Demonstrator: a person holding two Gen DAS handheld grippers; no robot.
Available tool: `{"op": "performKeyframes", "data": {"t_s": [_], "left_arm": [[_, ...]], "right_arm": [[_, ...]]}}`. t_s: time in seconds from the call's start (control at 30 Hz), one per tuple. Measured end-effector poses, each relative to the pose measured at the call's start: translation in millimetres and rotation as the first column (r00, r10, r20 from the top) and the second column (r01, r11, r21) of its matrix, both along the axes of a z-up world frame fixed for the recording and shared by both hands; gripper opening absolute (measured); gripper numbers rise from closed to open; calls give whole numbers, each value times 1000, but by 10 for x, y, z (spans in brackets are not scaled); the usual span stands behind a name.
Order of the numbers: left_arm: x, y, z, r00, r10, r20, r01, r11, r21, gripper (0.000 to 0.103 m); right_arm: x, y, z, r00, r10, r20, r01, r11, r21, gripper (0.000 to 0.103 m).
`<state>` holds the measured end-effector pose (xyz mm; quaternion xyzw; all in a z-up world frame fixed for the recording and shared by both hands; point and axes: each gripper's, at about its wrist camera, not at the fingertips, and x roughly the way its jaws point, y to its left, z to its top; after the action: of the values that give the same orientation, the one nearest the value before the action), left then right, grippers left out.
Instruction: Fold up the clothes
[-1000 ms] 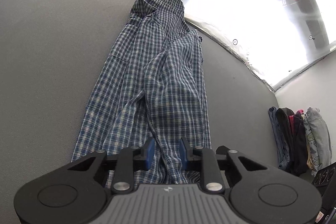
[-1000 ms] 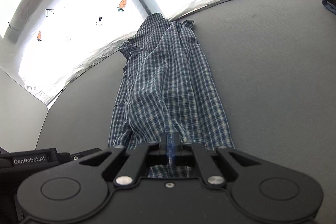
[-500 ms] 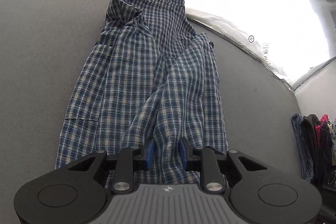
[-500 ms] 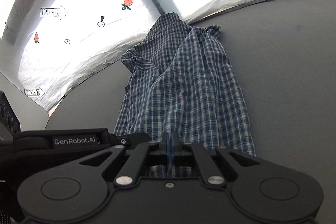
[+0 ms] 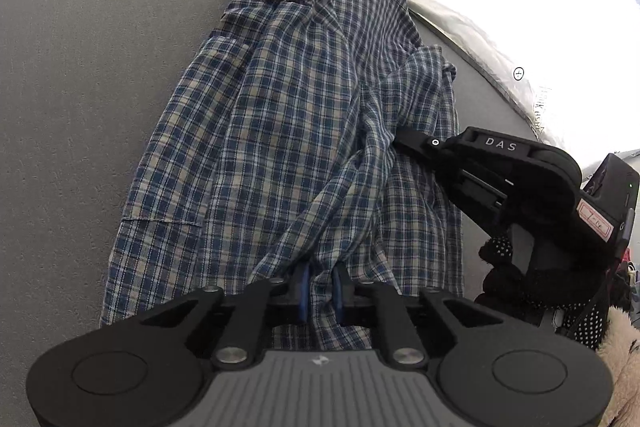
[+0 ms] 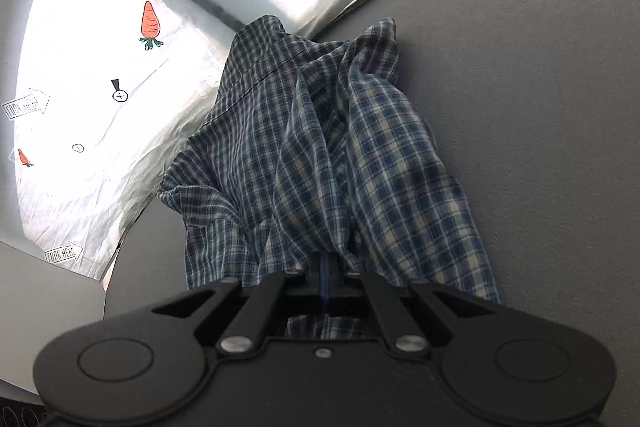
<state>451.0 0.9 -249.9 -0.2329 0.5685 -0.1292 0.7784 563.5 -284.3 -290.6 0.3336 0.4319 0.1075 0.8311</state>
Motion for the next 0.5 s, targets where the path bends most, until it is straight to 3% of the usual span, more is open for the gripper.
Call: {"op": "performKeyframes", "data": {"t_s": [0.23, 0.37, 0.5], "left_arm": [[-14, 10, 9, 1000, 4, -19, -4, 1000, 2, 14], [-16, 16, 1, 999, 16, -28, -16, 1000, 1, 14], [-8, 20, -31, 999, 25, -37, -25, 1000, -7, 14]], "right_arm": [[574, -125, 30, 999, -50, 5, 50, 997, -56, 0], [497, -80, 80, 999, -33, -10, 32, 996, -89, 0], [300, -140, 52, 997, -61, -51, 59, 998, -30, 0]]}}
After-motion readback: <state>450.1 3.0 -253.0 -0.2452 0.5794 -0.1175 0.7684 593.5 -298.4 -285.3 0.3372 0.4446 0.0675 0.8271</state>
